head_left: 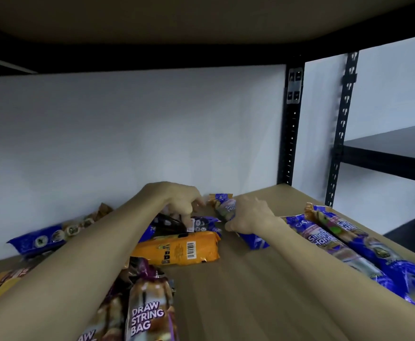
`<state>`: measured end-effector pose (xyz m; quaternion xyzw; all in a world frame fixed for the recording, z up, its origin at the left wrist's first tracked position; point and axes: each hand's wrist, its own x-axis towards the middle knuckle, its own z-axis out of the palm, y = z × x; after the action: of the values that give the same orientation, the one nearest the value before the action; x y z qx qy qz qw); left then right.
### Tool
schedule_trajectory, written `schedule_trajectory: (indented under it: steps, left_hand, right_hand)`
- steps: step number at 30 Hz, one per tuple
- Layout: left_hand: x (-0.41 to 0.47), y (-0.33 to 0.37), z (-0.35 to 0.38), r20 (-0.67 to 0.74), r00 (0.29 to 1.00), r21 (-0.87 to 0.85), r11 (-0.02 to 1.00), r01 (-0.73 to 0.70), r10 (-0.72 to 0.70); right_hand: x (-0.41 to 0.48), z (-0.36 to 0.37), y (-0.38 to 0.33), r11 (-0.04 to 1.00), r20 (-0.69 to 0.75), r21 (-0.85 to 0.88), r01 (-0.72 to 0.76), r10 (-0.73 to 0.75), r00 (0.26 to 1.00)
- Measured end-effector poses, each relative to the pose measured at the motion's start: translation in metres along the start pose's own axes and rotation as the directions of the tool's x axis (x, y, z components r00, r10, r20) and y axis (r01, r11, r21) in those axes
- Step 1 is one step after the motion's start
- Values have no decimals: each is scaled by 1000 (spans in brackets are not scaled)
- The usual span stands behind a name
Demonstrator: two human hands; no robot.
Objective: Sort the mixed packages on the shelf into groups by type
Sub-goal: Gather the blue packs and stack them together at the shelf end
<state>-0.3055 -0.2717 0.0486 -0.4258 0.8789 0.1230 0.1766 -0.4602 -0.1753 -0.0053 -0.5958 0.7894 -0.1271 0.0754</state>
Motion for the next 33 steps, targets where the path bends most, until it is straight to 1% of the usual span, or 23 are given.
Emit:
schedule_trajectory:
  steps: [1, 3, 4, 5, 7, 8, 10, 12, 14, 15, 16, 17, 18, 19, 20, 21, 22, 23, 24, 26, 29, 31, 33]
  left_hand:
    - [2, 2, -1, 79, 997, 32, 999, 21, -24]
    - [5, 4, -4, 254, 965, 59, 997, 52, -66]
    - [5, 4, -3, 306, 948, 59, 996, 72, -87]
    - [3, 4, -1, 315, 943, 69, 994, 89, -107]
    - [1, 3, 9, 228, 967, 116, 989, 90, -115]
    - [-1, 2, 14, 160, 983, 137, 988, 72, -94]
    - [-9, 4, 23, 28, 1000, 187, 982, -2, -3]
    - [-16, 5, 33, -95, 990, 266, 961, -77, 105]
    - [-24, 8, 37, -144, 978, 276, 955, -107, 151]
    - [-26, 8, 37, -142, 981, 232, 968, -97, 132]
    - [-28, 9, 35, -152, 984, 150, 987, -65, 88]
    - [-27, 10, 33, -202, 979, 62, 998, -6, 18]
    - [-24, 13, 32, -303, 950, -14, 997, 76, -77]
    - [-22, 17, 32, -397, 895, -67, 979, 193, -204]
    - [-19, 20, 34, -438, 838, -120, 946, 302, -324]
    - [-15, 23, 38, -389, 821, -177, 908, 379, -418]
    - [-12, 28, 44, -293, 828, -241, 875, 420, -478]
    - [-8, 31, 48, -224, 837, -293, 854, 430, -499]
    - [-7, 35, 51, -214, 841, -320, 849, 420, -497]
    - [-10, 41, 52, -299, 829, -329, 866, 376, -473]
    - [-21, 55, 44, -370, 815, -388, 871, 301, -447]
    - [-36, 70, 38, -429, 814, -378, 896, 233, -393]
    - [-51, 93, 35, -471, 815, -354, 919, 176, -337]
  right_hand:
    - [-2, 0, -1, 1000, 0, 7, -9, 9, 1000]
    - [-5, 1, -1, 1000, -5, 8, -24, 24, 1000]
    - [-6, 2, 0, 1000, -6, 4, -31, 31, 1000]
    - [-6, 3, 0, 999, -6, 3, -36, 36, 999]
    - [-7, 5, 1, 999, -3, -4, -36, 36, 999]
    - [-8, 6, 1, 999, -5, -7, -39, 38, 999]
    - [-10, 7, -1, 999, -12, -12, -44, 44, 999]
    - [-13, 7, -3, 999, -19, -10, -48, 48, 999]
    - [-16, 7, -4, 998, -25, -2, -58, 58, 998]
    - [-17, 6, -5, 998, -24, 2, -64, 64, 998]
    - [-18, 6, -5, 998, -23, 8, -70, 70, 997]
    - [-20, 6, -6, 997, -22, 15, -75, 75, 997]
    - [-22, 5, -6, 996, -20, 22, -82, 82, 996]
    - [-25, 5, -7, 996, -25, 28, -87, 88, 996]
    - [-26, 6, -8, 995, -41, 33, -90, 92, 995]
    - [-28, 6, -9, 995, -61, 35, -89, 91, 994]
    - [-30, 7, -9, 995, -81, 37, -88, 91, 993]
    - [-33, 7, -10, 995, -97, 41, -87, 91, 991]
    - [-36, 7, -10, 995, -105, 53, -88, 94, 990]
    - [-43, 6, -8, 991, -123, 95, -92, 103, 987]
    - [-58, -7, -1, 982, -224, 172, -83, 121, 967]
    - [-70, -24, 7, 975, -282, 211, -63, 123, 951]
    - [-85, -46, 22, 964, -305, 263, -46, 128, 944]
